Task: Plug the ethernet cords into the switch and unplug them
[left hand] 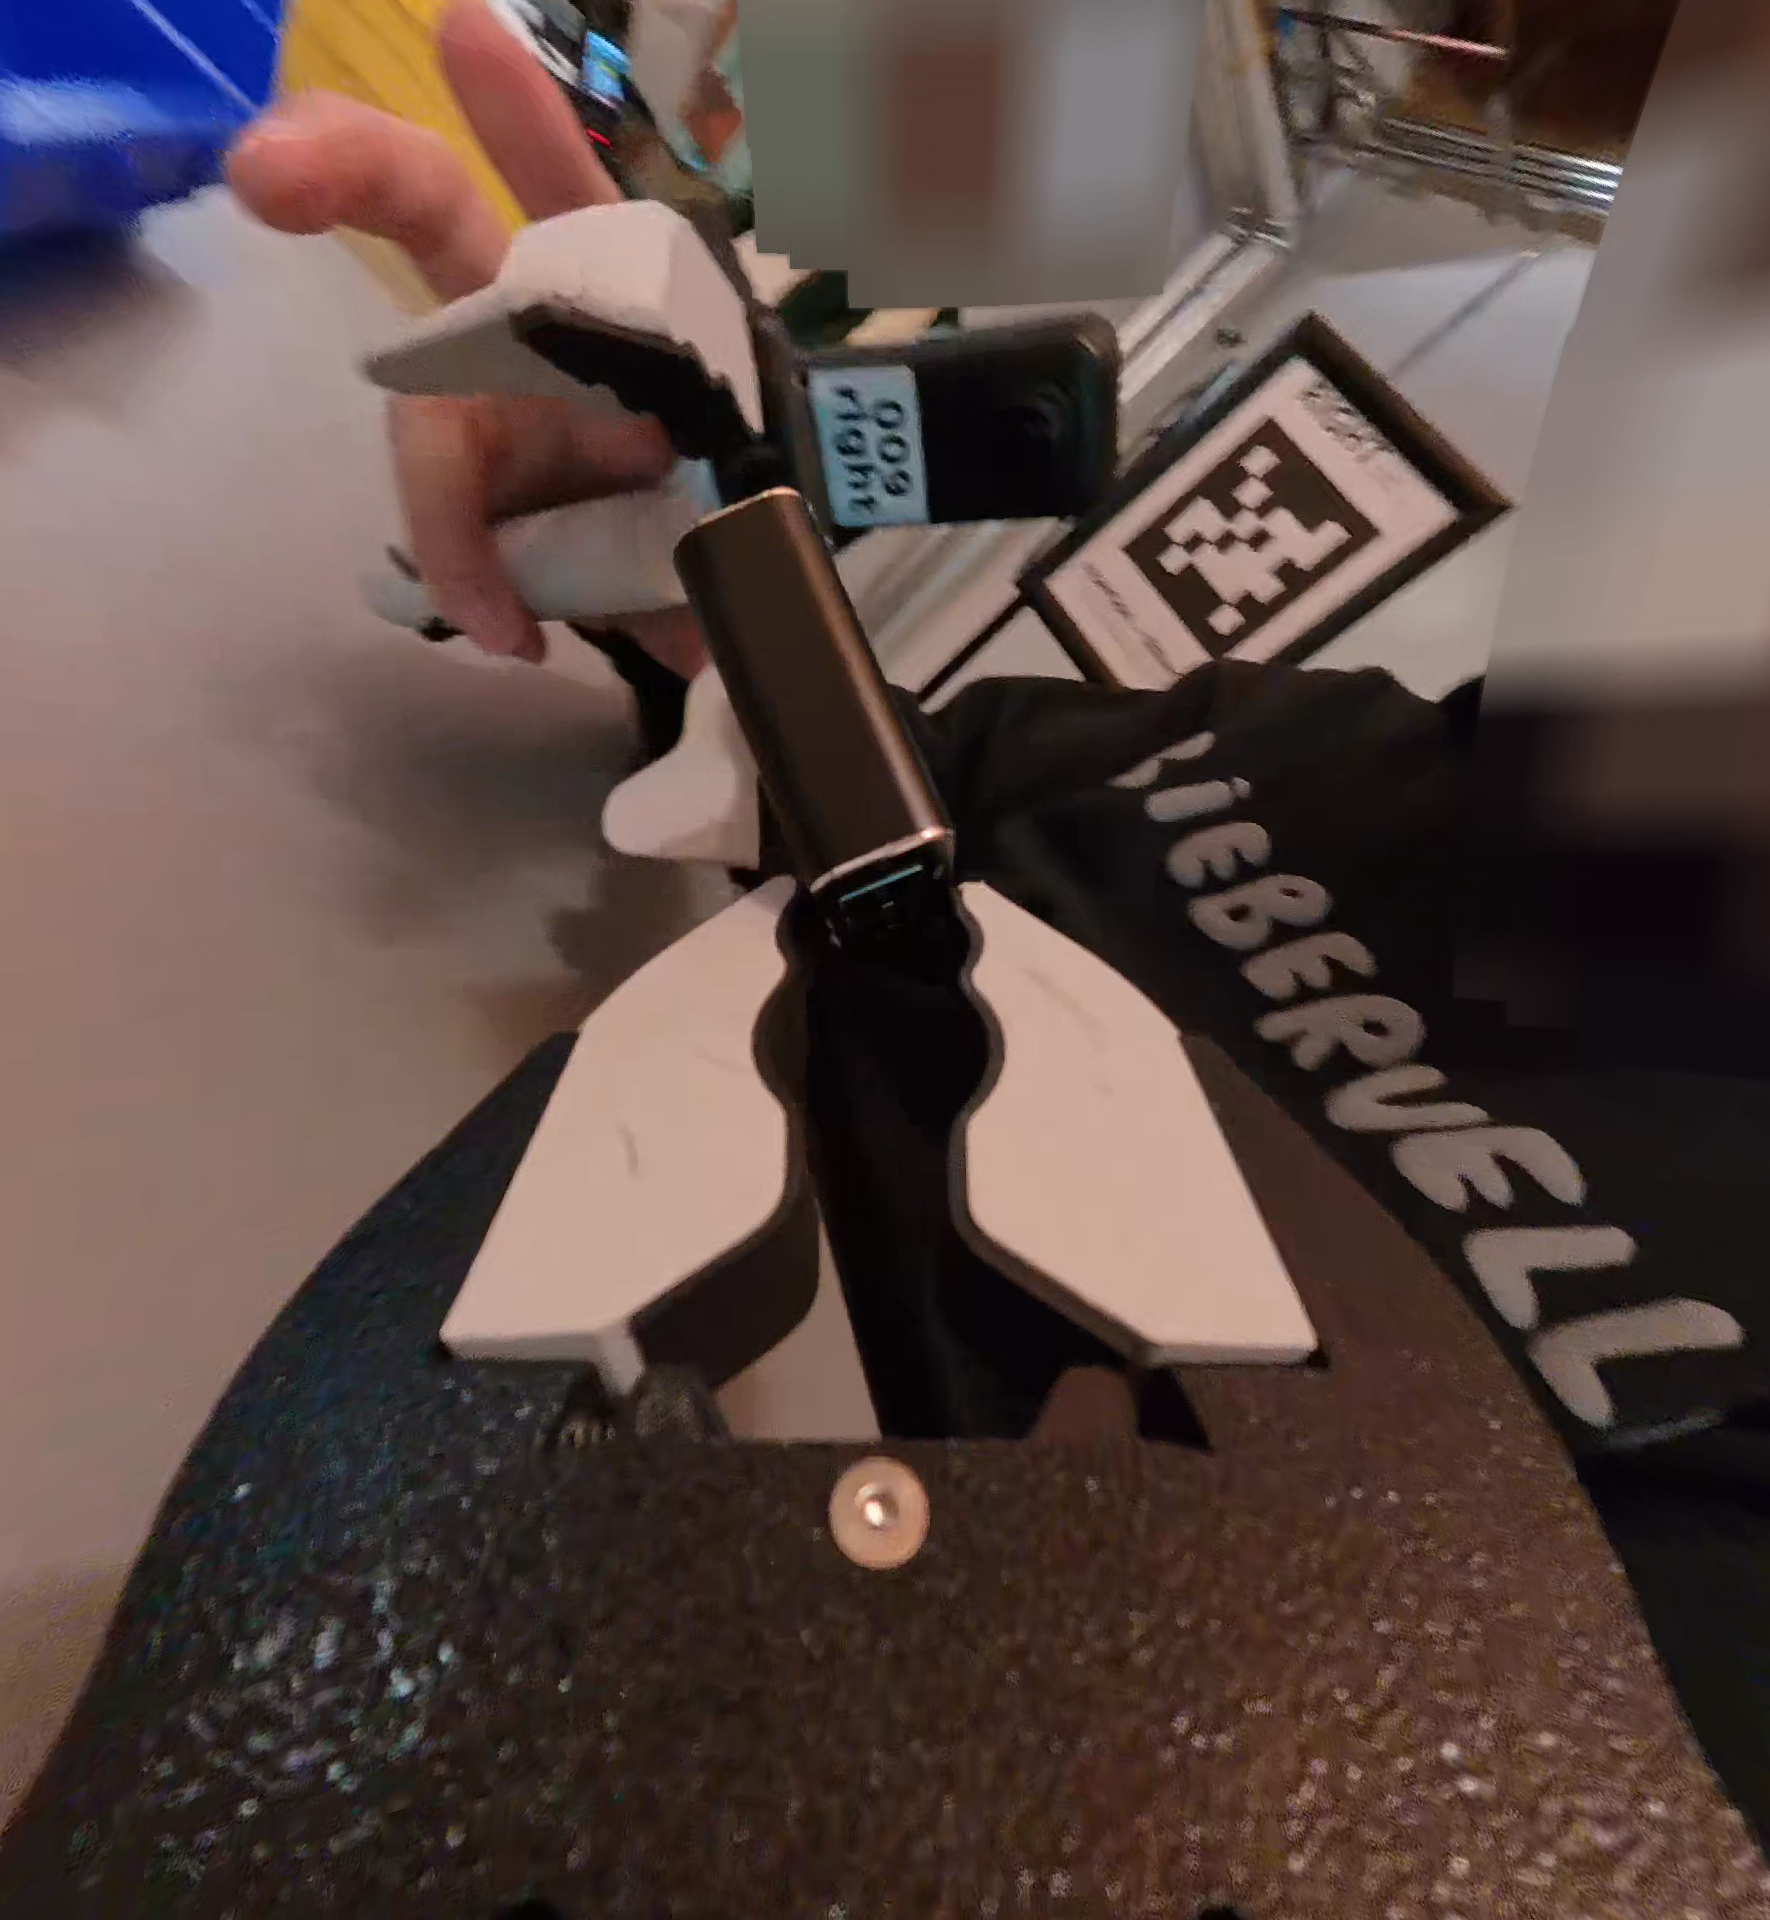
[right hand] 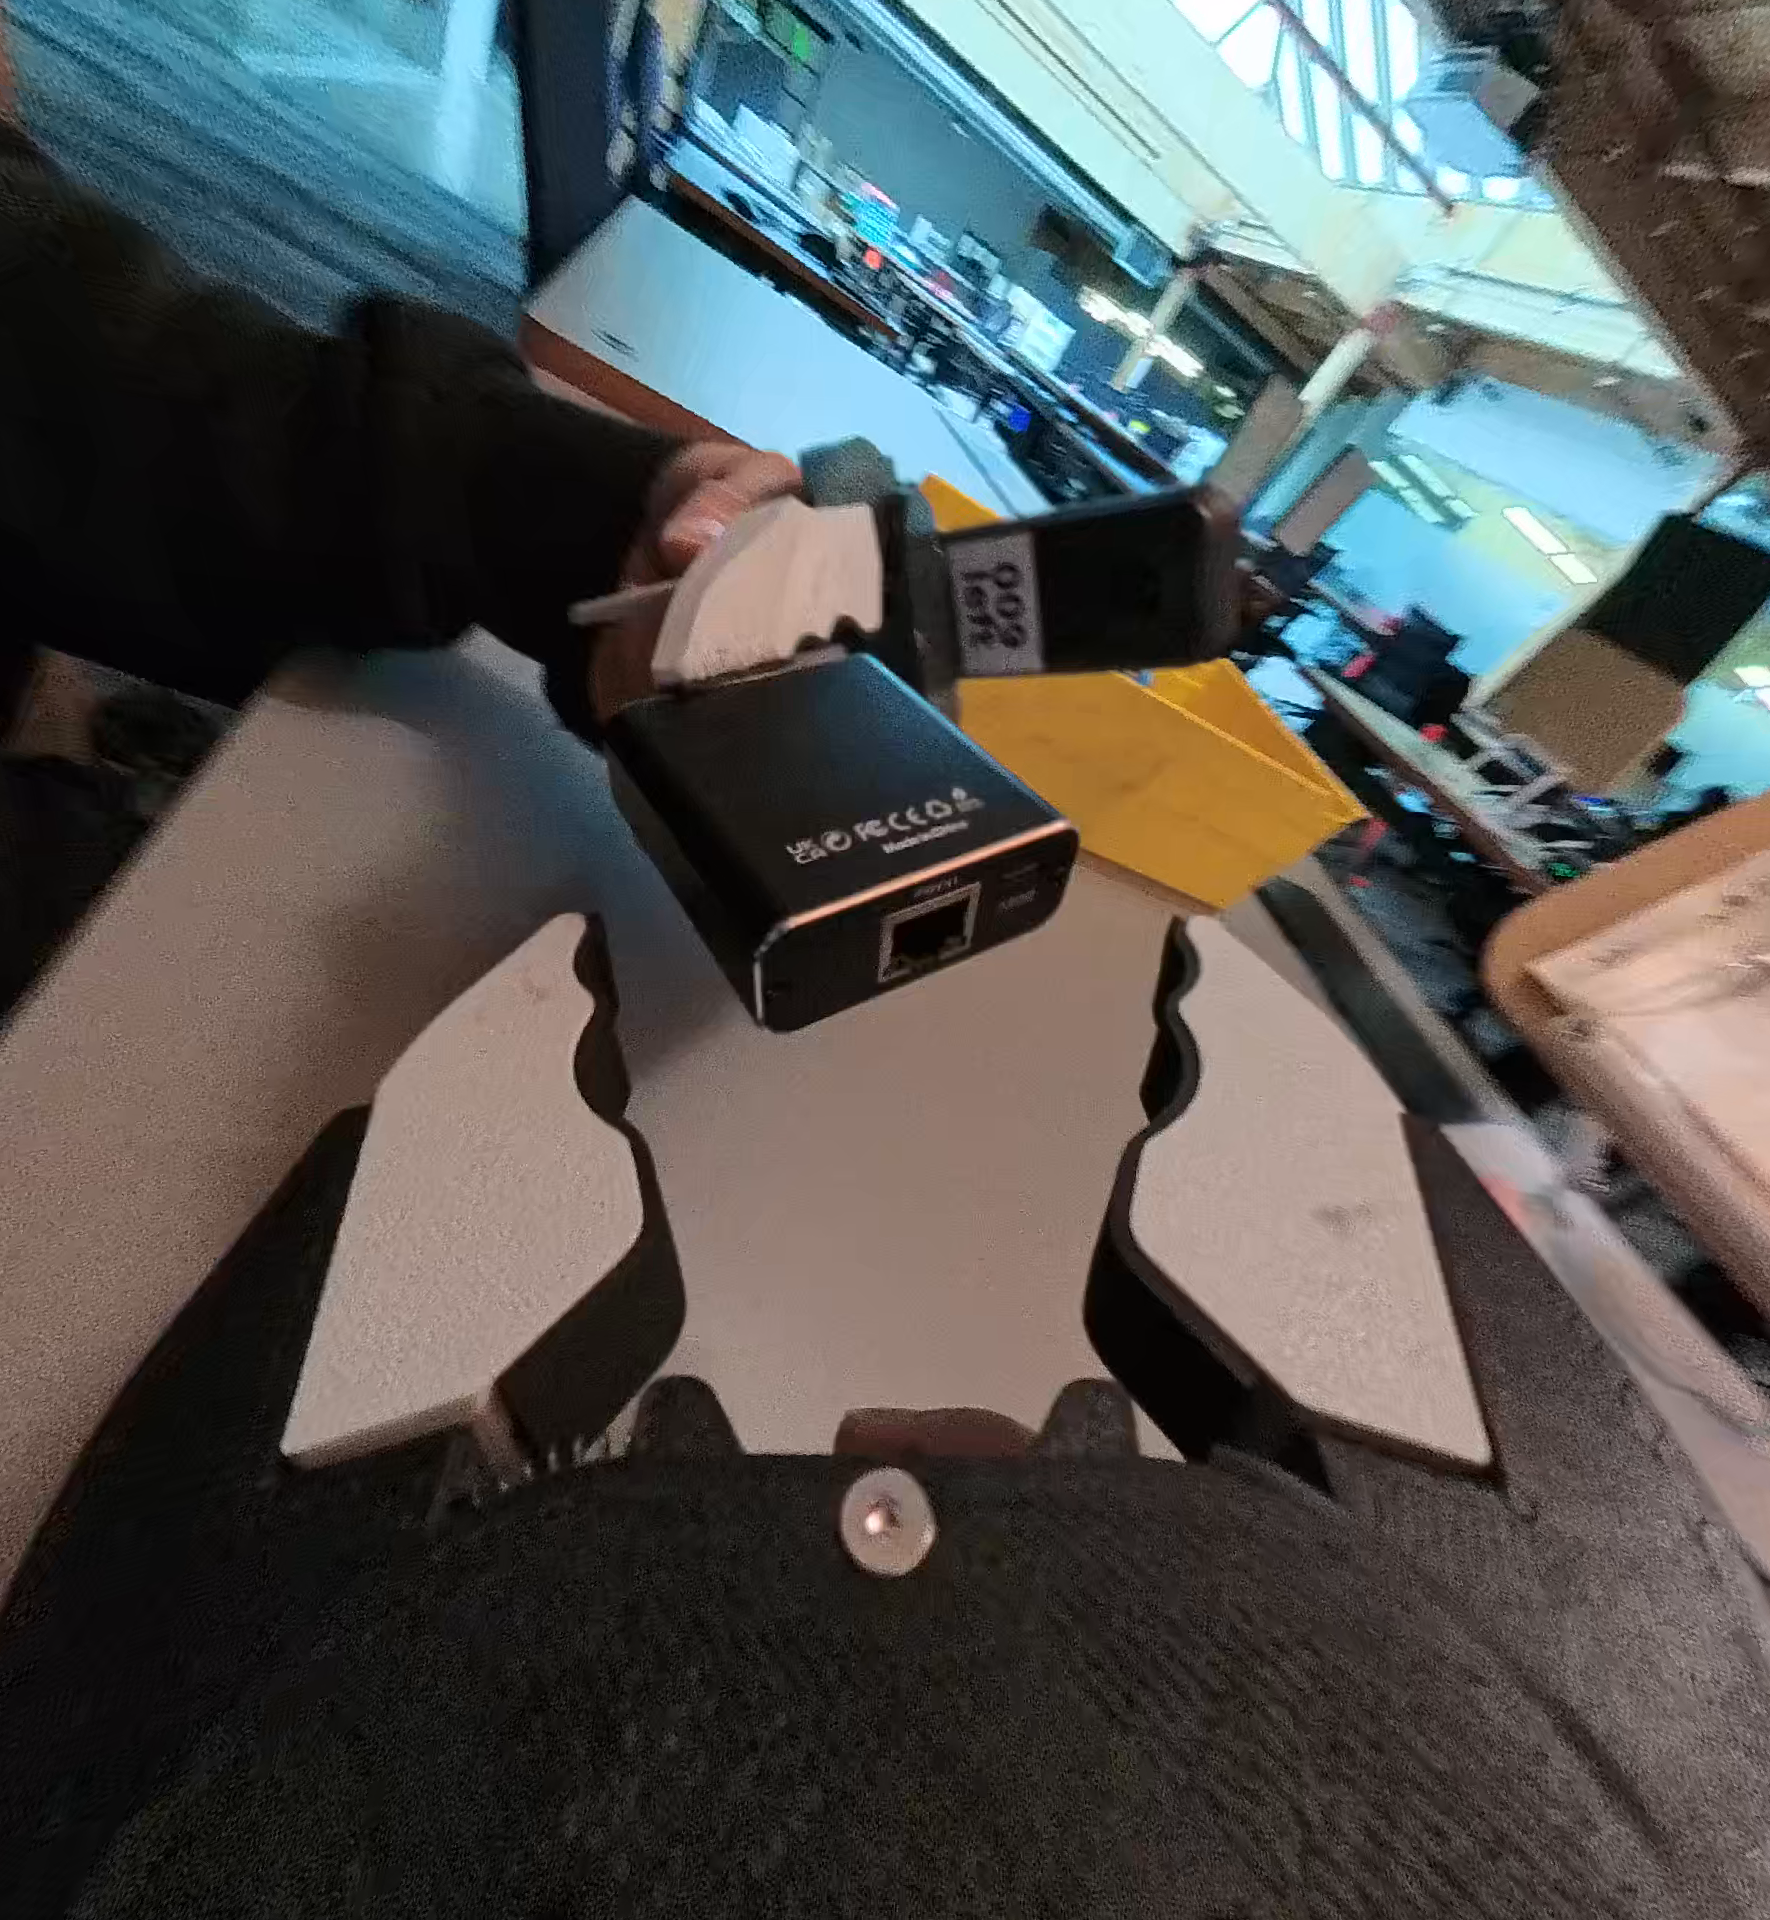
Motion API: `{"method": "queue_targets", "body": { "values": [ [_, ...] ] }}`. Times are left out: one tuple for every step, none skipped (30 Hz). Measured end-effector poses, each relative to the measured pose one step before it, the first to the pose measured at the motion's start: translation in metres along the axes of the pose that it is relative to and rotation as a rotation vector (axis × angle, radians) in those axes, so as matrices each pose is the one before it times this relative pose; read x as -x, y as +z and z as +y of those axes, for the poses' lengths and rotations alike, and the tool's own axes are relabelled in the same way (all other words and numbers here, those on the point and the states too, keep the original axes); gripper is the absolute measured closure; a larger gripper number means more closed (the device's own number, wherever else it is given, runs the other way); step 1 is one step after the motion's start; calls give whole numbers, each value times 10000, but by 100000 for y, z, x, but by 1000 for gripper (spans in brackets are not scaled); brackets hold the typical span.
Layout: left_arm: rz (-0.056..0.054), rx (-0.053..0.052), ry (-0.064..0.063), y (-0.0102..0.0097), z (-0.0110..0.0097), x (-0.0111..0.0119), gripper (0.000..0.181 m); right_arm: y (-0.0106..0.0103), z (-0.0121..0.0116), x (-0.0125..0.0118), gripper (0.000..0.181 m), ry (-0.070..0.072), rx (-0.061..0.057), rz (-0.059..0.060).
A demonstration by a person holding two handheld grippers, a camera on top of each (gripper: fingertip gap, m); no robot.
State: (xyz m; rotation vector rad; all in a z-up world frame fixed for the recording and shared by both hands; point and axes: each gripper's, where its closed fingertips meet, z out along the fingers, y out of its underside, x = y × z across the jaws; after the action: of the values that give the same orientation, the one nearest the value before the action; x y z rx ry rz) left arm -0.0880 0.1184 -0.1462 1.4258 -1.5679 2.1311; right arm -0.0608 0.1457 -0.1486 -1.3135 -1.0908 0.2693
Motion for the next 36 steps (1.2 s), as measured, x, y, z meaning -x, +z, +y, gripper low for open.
{"method": "queue_targets", "body": {
  "values": [
    [307, 143, -125, 183, 293, -247, 158, 63, -246, 790, 89, 327, -188, -552],
    [217, 211, -117, 216, 363, -128, 158, 95, -342, 641, 96, 268, -241, -428],
    [105, 120, -31, 227, 216, 12, 158, 106, -422, 457, 99, 188, -283, -278],
    [132, 52, -90, 176, 95, -16, 158, 90, -414, 235, 99, 140, -246, -122],
    [202, 106, -78, 129, 183, -138, 158, 84, -346, 167, 99, 120, -188, -93],
    [171, 76, -6, 142, 148, -152, 158, 83, -179, 177, 100, 93, -78, -112],
    [123, 6, 11, 128, 23, -143, 158, 71, -53, -9, 102, 14, 0, 22],
    [102, 79, -21, 139, 106, -135, 158, 43, -162, 110, 101, 32, -65, -42],
    [74, 127, 4, 172, 181, -99, 158, 40, -155, 304, 101, 40, -47, -176],
    [86, 78, -8, 185, 102, -101, 158, 64, -179, 171, 101, -24, -51, -53],
    [100, 18, -25, 133, 15, -117, 158, 49, -144, 216, 102, -53, -31, -56],
    [101, 28, -49, 88, 37, -93, 158, 97, -48, 267, 104, -95, 38, -87],
    [77, 12, -66, 72, 30, -21, 158, 144, 15, 235, 101, -74, 71, -47],
    [89, 3, -62, 94, 20, -8, 158, 158, 53, 179, 100, -49, 84, -19],
    [90, 56, -74, 97, 102, 2, 158, 86, 20, 129, 102, -49, 46, -17],
    [76, 105, -61, 110, 176, 26, 158, -2, -22, 208, 103, 25, -3, -153],
    [38, 93, -9, 75, 156, 9, 158, -41, 64, -49, 103, 126, 49, -75],
    [-2, -62, 7, -1, -104, 9, 158, -95, 133, -373, 103, 234, 108, 121],
    [-31, -244, 30, -159, -403, 0, 158, -116, 80, -612, 103, 123, 7, 316],
    [-101, -368, 52, -264, -591, 72, 157, -173, 27, -761, 103, 84, -97, 441],
    [-262, -470, 97, -335, -740, 228, 157, -222, 129, -1027, 103, 255, -108, 561],
    [-455, -613, 113, -452, -969, 407, 156, -243, 222, -1349, 103, 275, -125, 761],
    [-640, -790, 99, -521, -1227, 654, 156, -161, 492, -1175, 103, 172, 17, 636],
    [-840, -766, 13, -504, -1142, 987, 156, -13, 740, -869, 103, 15, 206, 498],
    [-787, -492, -31, -363, -707, 1047, 156, 89, 754, -759, 103, -169, 281, 554],
    [-409, -205, -92, -136, -210, 628, 153, 175, 566, -460, 103, -294, 272, 433],
    [6, 6, -166, 78, 108, 128, 145, 193, 290, -244, 103, -362, 216, 347],
    [98, 118, -231, 200, 249, 37, 139, 164, 119, -134, 103, -383, 172, 294],
    [-22, 117, -213, 280, 234, 244, 139, 171, 73, 119, 103, -371, 139, 120],
    [-53, 21, -140, 322, 91, 282, 139, 133, -12, 592, 103, -263, 28, -235],
    [-14, -68, -118, 314, -26, 216, 142, 62, -183, 500, 103, -137, -127, -174],
    [12, 1, -108, 250, 75, 216, 153, -37, -213, 134, 103, -15, -160, 12],
    [338, 63, -66, 134, 119, -253, 156, -76, -160, 182, 103, 145, -122, -164],
    [124, 134, -144, 28, 187, -20, 156, -85, 75, 354, 106, 315, -1, -396],
    [-97, 96, -26, -80, 138, 202, 157, -56, 170, 334, 106, 441, 38, -387],
    [-227, 13, 69, -97, 3, 253, 157, -12, -52, 475, 98, 438, -90, -436]
  ]
}}
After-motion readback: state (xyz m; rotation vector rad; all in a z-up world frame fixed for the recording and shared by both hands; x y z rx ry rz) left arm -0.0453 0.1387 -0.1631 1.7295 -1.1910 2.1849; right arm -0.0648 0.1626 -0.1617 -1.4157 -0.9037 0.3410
